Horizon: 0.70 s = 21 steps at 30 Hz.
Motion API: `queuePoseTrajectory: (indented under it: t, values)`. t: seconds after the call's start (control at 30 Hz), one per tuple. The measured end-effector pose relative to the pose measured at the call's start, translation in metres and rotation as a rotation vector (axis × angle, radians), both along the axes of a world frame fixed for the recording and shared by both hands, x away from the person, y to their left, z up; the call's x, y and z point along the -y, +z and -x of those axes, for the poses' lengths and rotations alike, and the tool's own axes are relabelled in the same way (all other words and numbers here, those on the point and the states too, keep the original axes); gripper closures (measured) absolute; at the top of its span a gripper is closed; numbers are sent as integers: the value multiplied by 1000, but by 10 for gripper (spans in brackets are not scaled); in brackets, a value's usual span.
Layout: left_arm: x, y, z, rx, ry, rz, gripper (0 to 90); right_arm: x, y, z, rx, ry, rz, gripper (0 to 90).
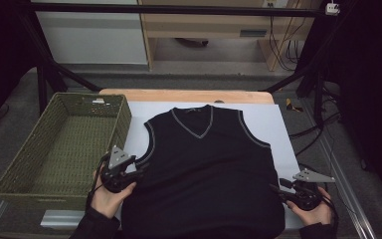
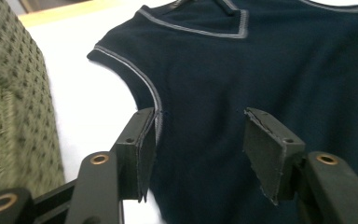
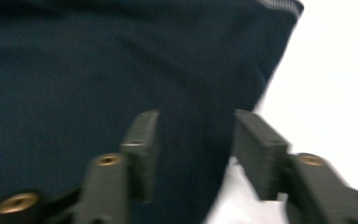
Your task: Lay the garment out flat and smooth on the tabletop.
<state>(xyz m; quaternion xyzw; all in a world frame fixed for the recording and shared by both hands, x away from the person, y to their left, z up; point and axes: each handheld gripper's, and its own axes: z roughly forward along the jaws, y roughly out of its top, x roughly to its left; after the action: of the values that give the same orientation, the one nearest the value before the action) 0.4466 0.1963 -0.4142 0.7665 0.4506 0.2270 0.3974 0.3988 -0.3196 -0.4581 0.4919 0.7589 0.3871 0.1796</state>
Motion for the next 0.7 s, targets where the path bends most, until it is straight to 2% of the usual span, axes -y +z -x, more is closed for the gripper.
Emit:
queuePoseTrajectory:
  t: [0.07,0.17,0.2,0.3,0.33,0.37,0.4,0.43,0.47,0.5,0.63,0.7]
  values:
    - [1,-13,-19,-23,38,-37,423,-2,0,-5,10,-1,4,402]
    - [-2,-34,-41,-73,100,-52,430,-5,-3,-9,4,-5,8,401]
    - [-2,-39,-46,-102,102,-55,431,-6,-4,-9,-2,-3,14,402]
    - [4,-52,-57,-122,104,-125,437,-5,-8,-8,-12,-12,23,403]
    - [3,-55,-60,-141,103,-124,448,-4,-8,-8,-19,-20,24,404]
    - [2,-58,-63,-154,98,-105,453,-3,-9,-8,-17,-22,31,405]
    - [1,-58,-64,-167,96,-81,455,-2,-9,-7,-22,-23,36,406]
    - [0,-57,-64,-185,84,-59,501,-1,-10,-7,-27,-23,32,409]
    - [1,-57,-63,-199,68,-61,571,-1,-11,-6,-34,-22,30,410]
    - [3,-57,-62,-198,62,-80,583,-1,-12,-5,-37,-19,33,411]
    - [9,-51,-64,-252,27,-107,762,-2,-15,-4,-61,-16,42,444]
    - [12,-48,-66,-260,34,-155,790,-3,-16,-4,-67,-14,50,462]
